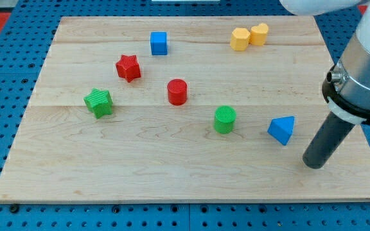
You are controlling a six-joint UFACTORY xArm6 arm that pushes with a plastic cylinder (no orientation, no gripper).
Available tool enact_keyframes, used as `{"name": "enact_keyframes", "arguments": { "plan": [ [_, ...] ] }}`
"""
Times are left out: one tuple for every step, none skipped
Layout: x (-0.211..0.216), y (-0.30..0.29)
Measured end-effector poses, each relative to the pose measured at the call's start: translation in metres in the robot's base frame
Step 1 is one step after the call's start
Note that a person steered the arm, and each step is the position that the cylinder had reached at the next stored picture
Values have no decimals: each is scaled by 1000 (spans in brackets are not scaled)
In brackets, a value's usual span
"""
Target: Push the triangle into the cube
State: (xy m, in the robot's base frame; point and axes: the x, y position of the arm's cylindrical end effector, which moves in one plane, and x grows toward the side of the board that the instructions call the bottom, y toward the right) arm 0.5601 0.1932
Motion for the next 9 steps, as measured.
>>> {"name": "enact_keyframes", "arguments": {
  "plan": [
    [-6, -12],
    [-13, -31],
    [-13, -34],
    [-1, -20],
    [-6, 13],
    [-42, -32],
    [-78, -45],
    [-121, -102],
    [-135, -169]
  ]
}}
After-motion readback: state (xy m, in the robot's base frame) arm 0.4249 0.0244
